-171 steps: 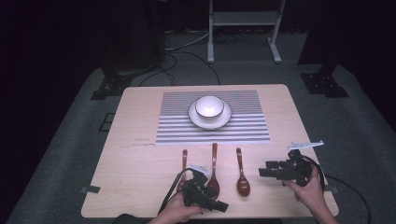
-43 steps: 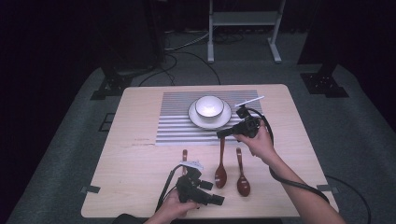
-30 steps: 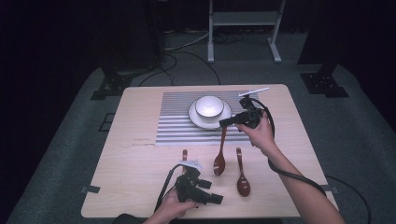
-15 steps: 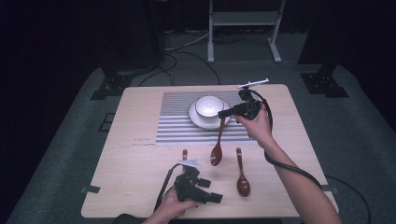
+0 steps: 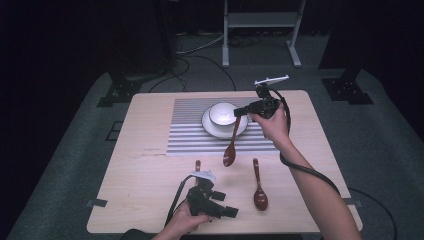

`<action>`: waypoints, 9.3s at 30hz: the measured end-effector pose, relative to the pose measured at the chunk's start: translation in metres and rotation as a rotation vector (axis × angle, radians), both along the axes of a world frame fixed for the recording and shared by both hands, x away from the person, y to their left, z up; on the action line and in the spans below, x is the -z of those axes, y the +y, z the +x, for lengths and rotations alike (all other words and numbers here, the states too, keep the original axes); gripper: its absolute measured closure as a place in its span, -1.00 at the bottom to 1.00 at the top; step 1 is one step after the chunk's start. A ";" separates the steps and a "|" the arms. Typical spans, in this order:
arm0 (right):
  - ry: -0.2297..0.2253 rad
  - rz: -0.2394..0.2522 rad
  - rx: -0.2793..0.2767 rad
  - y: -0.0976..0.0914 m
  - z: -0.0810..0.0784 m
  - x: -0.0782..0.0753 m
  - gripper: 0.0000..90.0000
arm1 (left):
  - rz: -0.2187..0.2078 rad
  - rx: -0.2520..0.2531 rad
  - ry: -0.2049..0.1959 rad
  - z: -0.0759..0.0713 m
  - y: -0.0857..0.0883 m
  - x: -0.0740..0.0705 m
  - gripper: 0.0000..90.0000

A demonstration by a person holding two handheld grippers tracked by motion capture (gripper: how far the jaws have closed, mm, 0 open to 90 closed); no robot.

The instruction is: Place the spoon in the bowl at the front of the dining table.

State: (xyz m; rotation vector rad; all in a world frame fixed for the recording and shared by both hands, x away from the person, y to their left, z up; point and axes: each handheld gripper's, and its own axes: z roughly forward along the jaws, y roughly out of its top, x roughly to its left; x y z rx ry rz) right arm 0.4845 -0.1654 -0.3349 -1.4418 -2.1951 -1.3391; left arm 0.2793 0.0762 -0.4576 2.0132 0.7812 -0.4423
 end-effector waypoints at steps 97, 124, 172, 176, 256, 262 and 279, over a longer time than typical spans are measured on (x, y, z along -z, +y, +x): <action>-0.073 0.060 0.493 -0.028 0.071 0.002 0.84 | -0.003 -0.001 -0.010 -0.001 0.007 -0.001 -0.85; 0.010 0.019 0.382 -0.030 0.068 0.031 0.75 | 0.001 0.004 -0.012 -0.001 0.004 0.000 -0.85; 0.097 0.003 0.230 -0.047 0.037 0.056 0.22 | 0.004 -0.003 -0.001 0.000 0.001 0.001 -0.85; 0.101 -0.006 0.211 -0.047 0.033 0.057 0.18 | 0.003 -0.006 0.003 0.001 0.001 0.001 -0.85; 0.118 -0.028 -0.023 -0.048 -0.065 0.101 0.02 | 0.002 -0.031 -0.013 0.002 0.007 -0.001 -0.85; 0.114 -0.018 -0.032 -0.051 -0.074 0.101 0.02 | 0.001 -0.032 -0.014 0.003 0.007 -0.001 -0.85; 0.082 0.042 -0.049 -0.058 -0.104 0.110 -0.06 | 0.003 -0.045 -0.028 0.005 0.009 -0.001 -0.85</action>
